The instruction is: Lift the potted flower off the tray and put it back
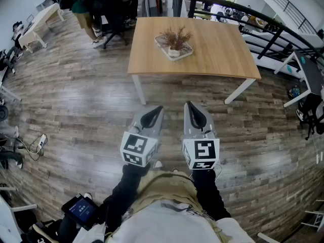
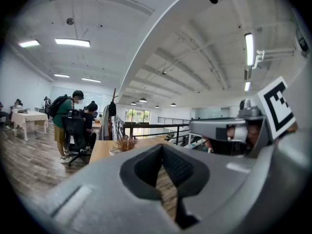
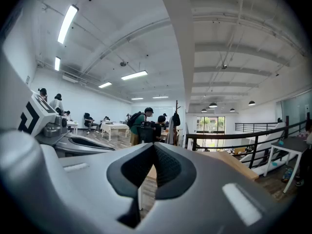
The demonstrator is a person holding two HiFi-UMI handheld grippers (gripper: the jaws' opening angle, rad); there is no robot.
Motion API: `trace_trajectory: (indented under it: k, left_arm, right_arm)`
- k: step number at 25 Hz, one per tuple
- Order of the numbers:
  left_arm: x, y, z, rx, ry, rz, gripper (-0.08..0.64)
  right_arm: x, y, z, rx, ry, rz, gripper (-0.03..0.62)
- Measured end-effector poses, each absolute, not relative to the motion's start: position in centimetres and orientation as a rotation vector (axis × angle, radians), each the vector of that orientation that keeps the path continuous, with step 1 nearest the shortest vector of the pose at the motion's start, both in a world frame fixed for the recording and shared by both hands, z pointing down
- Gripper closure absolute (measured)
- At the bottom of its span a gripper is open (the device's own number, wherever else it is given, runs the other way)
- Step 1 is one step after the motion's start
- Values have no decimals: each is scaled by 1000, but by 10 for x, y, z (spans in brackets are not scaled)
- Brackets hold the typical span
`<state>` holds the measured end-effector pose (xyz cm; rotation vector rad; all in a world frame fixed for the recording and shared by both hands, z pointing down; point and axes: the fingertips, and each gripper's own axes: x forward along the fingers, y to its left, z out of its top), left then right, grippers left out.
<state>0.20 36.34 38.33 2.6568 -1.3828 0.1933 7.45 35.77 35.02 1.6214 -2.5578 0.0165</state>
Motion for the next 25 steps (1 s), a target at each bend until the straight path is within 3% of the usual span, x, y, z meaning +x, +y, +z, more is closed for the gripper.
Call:
trace_trajectory:
  k: [25]
  left_arm:
    - [-84, 316, 433, 2519, -1406, 164, 558]
  right_arm:
    - [1, 305, 397, 1540, -2527, 86, 588]
